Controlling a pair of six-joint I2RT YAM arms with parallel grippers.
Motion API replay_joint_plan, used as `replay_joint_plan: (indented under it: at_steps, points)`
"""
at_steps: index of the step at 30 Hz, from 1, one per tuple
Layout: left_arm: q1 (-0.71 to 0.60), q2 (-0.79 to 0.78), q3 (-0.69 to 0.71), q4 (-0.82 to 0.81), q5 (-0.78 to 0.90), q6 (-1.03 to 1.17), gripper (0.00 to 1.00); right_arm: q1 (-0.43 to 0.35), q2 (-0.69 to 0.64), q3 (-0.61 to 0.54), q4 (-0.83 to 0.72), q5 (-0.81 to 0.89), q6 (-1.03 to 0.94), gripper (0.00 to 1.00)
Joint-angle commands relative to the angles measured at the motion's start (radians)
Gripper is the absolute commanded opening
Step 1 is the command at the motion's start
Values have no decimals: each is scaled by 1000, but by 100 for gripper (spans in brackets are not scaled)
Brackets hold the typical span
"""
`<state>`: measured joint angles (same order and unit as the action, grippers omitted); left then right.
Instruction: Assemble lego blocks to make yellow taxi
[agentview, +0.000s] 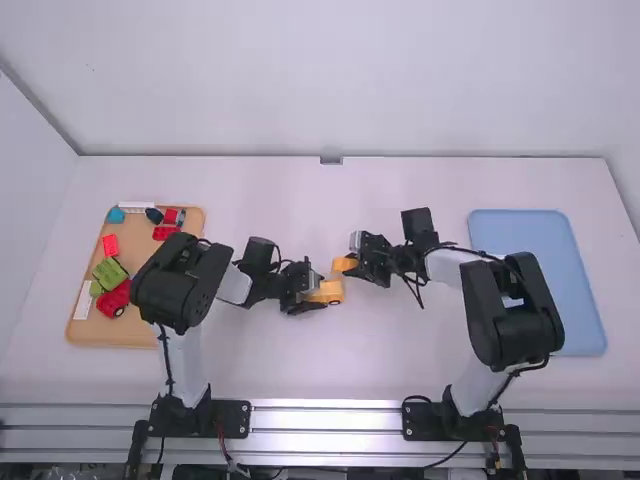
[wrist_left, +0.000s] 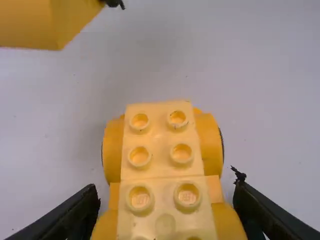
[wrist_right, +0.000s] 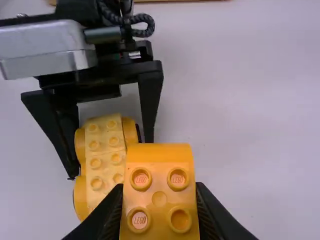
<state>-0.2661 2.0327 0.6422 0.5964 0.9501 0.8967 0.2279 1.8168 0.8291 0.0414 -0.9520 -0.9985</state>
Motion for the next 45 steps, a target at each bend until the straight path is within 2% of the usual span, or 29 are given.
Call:
replay_joint_plan:
  at_steps: [1,3,6,8,9,11,14,23,30,35,45]
  points:
    - [5,49,-10,26,26,-66,71,1,-6,-6,-3,-20,0,24]
    - [-1,62,-21,67,55,-60,74,3,-6,-6,-4,-19,0,24]
    - [-3,63,-27,111,63,-61,74,1,-6,-6,-4,-21,0,24]
    - [-2,63,-28,135,55,-81,68,1,-6,-6,-6,-21,0,24]
    - [-1,63,-28,145,40,-86,54,1,-6,-5,-18,-36,-1,24]
    - [-2,63,-26,143,8,-95,43,1,-6,-6,-24,-77,-21,25]
    - [-2,64,-6,105,14,-89,38,10,-6,-6,-25,-114,-31,27]
    - [-1,64,81,-65,33,-24,40,110,40,0,-9,-59,-14,24]
    - [-4,64,82,-100,55,40,41,106,76,22,-22,-51,-4,24]
    - [0,64,55,-87,49,43,41,113,134,23,55,-55,10,24]
    - [0,64,39,-90,6,36,42,114,134,21,26,-77,-38,23]
